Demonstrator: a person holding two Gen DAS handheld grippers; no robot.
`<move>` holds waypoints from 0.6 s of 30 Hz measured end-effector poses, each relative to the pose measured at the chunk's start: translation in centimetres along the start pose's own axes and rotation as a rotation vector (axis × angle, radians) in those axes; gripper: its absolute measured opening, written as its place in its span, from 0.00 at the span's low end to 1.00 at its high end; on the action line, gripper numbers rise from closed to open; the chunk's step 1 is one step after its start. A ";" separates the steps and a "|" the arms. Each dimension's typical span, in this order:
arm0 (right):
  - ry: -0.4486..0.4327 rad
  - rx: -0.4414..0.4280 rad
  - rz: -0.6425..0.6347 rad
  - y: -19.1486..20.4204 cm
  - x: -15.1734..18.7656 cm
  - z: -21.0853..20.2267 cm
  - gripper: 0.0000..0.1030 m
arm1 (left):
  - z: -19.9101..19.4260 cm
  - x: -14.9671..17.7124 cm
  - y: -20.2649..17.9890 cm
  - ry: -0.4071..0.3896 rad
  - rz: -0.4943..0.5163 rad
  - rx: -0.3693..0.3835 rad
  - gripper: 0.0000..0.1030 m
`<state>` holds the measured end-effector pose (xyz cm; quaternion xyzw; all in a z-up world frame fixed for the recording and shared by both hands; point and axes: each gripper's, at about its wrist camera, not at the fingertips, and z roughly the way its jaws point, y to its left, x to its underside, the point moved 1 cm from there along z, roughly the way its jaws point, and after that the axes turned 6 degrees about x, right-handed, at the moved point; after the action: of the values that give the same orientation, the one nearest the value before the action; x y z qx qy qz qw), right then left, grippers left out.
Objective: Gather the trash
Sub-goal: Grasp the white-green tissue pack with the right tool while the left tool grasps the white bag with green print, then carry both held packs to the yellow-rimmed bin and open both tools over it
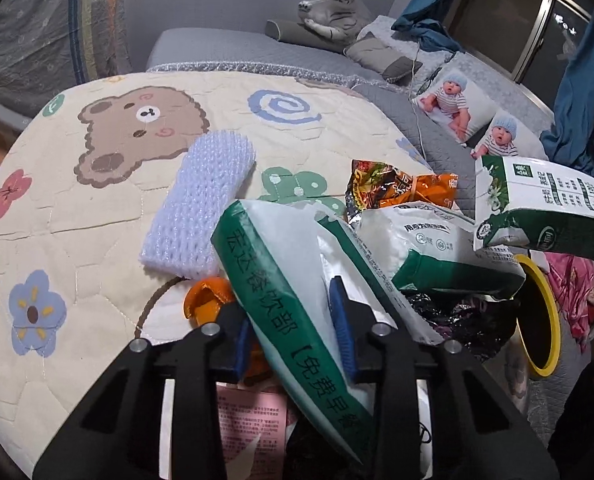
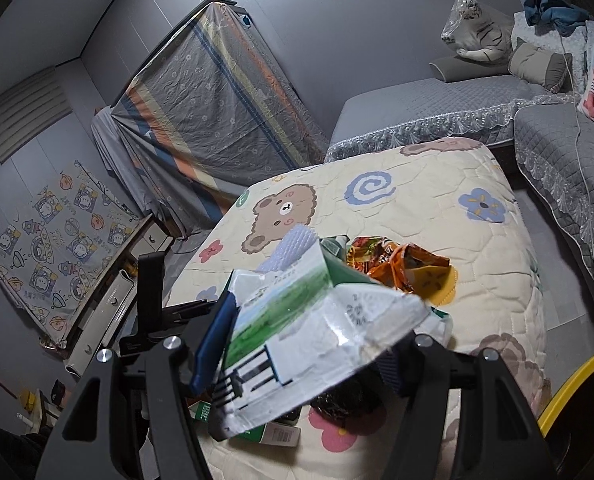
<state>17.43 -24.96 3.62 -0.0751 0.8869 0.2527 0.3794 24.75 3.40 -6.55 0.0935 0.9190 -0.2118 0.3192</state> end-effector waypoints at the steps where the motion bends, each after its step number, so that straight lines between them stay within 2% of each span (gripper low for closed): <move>1: -0.004 0.000 0.003 -0.1 0.1 -0.3 0.59 | -0.2 0.0 0.0 -0.010 -0.007 0.010 0.27; 7: -0.044 0.005 0.010 -0.2 0.2 -2.4 0.59 | -4.3 -0.2 0.2 -0.131 -0.014 0.049 0.24; 12: -0.073 0.018 0.005 0.0 0.1 -3.5 0.59 | -9.3 -0.5 0.8 -0.258 -0.010 0.031 0.24; 18: -0.094 0.018 0.015 -0.4 0.2 -4.7 0.59 | -12.9 -1.0 0.9 -0.330 -0.014 0.016 0.23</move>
<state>14.42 -27.67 6.02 -0.0530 0.8708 0.2509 0.4194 18.73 9.96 2.92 0.0536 0.8531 -0.2336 0.4635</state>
